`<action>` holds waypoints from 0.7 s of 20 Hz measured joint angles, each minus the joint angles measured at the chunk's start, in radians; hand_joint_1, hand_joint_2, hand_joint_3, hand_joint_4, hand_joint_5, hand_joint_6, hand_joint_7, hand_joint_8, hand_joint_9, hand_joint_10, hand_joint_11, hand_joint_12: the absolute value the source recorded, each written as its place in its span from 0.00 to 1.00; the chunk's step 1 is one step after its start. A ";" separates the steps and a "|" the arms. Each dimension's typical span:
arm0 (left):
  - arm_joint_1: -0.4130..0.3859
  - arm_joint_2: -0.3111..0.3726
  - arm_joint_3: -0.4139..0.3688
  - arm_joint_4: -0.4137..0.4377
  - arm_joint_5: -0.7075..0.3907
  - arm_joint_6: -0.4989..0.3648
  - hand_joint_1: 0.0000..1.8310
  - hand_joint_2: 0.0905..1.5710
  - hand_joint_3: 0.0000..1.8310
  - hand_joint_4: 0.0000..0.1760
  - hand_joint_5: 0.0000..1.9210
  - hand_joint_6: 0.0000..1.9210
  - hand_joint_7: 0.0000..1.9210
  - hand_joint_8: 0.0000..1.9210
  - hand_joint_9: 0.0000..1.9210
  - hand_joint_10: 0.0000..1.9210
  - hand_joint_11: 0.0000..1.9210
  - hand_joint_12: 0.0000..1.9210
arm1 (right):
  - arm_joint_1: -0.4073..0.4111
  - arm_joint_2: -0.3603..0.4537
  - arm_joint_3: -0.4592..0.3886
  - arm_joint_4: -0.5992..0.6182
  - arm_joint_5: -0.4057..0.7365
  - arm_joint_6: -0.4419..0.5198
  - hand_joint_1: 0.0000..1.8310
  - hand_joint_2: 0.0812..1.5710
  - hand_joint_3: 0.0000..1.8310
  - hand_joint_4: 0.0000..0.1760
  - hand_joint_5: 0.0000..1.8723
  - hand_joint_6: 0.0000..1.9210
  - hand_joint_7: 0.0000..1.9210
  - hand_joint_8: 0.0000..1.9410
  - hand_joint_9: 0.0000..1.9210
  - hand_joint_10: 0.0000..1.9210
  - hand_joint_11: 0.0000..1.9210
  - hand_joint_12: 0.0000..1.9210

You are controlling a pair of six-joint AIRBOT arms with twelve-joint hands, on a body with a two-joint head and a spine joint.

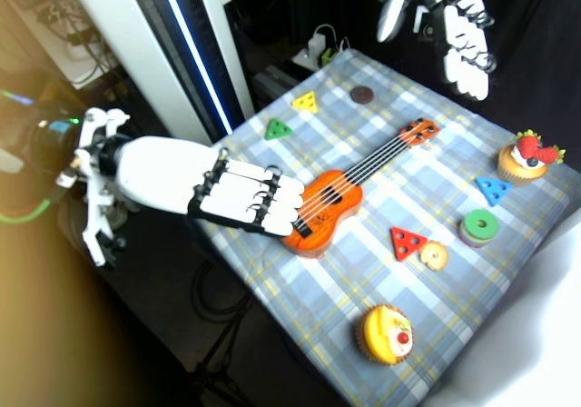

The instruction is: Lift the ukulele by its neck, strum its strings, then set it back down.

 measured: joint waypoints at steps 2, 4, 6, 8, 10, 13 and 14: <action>-0.027 0.000 -0.001 0.032 0.040 -0.002 0.43 0.71 0.00 0.01 0.08 0.00 0.07 0.00 0.05 0.03 0.00 0.40 | 0.006 0.000 0.000 -0.003 -0.008 -0.004 0.22 0.78 0.00 0.00 0.00 0.00 0.00 0.00 0.00 0.00 0.01 0.01; -0.056 -0.001 0.003 0.051 0.076 -0.002 0.43 0.71 0.00 0.00 0.08 0.00 0.07 0.00 0.05 0.03 0.00 0.39 | 0.013 -0.003 0.000 -0.004 -0.019 -0.006 0.23 0.77 0.01 0.00 0.00 0.00 0.00 0.00 0.00 0.00 0.00 0.16; -0.080 -0.023 0.023 0.066 0.115 -0.002 0.41 0.72 0.00 0.03 0.06 0.00 0.05 0.00 0.04 0.01 0.00 0.34 | 0.013 -0.008 0.000 -0.006 -0.023 -0.006 0.25 0.78 0.00 0.00 0.00 0.00 0.00 0.00 0.00 0.00 0.00 0.19; -0.101 -0.056 0.045 0.093 0.159 -0.001 0.38 0.73 0.00 0.00 0.05 0.00 0.05 0.00 0.04 0.01 0.00 0.38 | 0.013 -0.008 0.000 -0.007 -0.024 -0.006 0.23 0.77 0.00 0.00 0.00 0.00 0.00 0.00 0.00 0.00 0.00 0.11; -0.120 -0.091 0.066 0.114 0.201 -0.002 0.36 0.74 0.00 0.00 0.05 0.00 0.05 0.00 0.05 0.01 0.00 0.50 | 0.013 -0.008 0.000 -0.004 -0.023 -0.007 0.22 0.77 0.00 0.00 0.00 0.00 0.00 0.00 0.00 0.00 0.00 0.01; -0.118 -0.107 0.079 0.113 0.225 -0.002 0.34 0.74 0.00 0.04 0.04 0.00 0.04 0.00 0.05 0.00 0.00 0.55 | 0.013 -0.011 0.002 0.002 -0.023 -0.008 0.25 0.77 0.00 0.00 0.00 0.00 0.00 0.00 0.00 0.00 0.00 0.00; -0.113 -0.107 0.079 0.109 0.227 -0.002 0.35 0.72 0.00 0.07 0.04 0.00 0.04 0.00 0.05 0.00 0.00 0.54 | 0.013 -0.011 0.002 0.002 -0.024 -0.008 0.23 0.77 0.00 0.00 0.00 0.00 0.00 0.00 0.00 0.00 0.00 0.00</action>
